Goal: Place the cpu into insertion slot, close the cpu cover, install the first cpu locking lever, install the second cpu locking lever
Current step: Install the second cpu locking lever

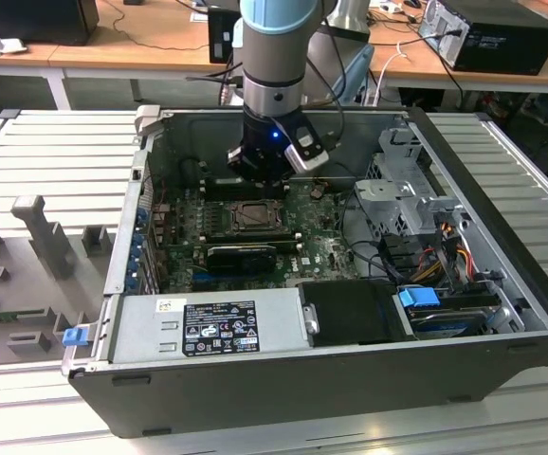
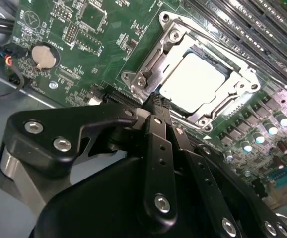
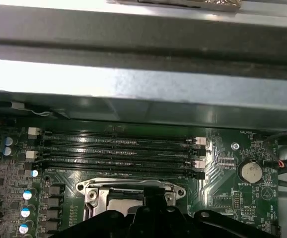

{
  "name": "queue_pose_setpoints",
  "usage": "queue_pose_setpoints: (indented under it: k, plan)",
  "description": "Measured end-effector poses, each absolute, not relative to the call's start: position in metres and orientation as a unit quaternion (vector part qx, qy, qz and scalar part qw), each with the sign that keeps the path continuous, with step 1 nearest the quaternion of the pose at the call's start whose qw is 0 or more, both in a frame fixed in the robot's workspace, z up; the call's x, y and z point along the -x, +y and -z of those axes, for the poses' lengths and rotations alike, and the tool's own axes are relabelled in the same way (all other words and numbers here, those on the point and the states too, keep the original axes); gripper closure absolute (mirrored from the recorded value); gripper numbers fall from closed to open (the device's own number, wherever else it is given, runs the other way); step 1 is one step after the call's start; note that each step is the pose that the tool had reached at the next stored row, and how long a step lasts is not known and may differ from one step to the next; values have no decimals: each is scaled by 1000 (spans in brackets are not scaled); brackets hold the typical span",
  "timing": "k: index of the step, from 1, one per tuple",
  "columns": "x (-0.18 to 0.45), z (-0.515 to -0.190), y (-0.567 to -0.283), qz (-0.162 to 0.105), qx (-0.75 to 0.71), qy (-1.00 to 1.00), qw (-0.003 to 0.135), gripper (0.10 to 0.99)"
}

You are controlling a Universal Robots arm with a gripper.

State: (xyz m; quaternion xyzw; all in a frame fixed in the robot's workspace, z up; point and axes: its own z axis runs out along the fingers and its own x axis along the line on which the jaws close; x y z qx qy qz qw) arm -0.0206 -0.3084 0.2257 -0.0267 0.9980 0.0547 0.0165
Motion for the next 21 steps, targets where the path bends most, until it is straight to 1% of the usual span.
queue_pose_setpoints:
  k: [9,12,21]
  plan:
    - [21,-229,-317,-55,27,998,17,980]
    - [21,-237,-317,-54,27,998,17,980]
    - [21,-237,-327,-54,27,998,17,980]
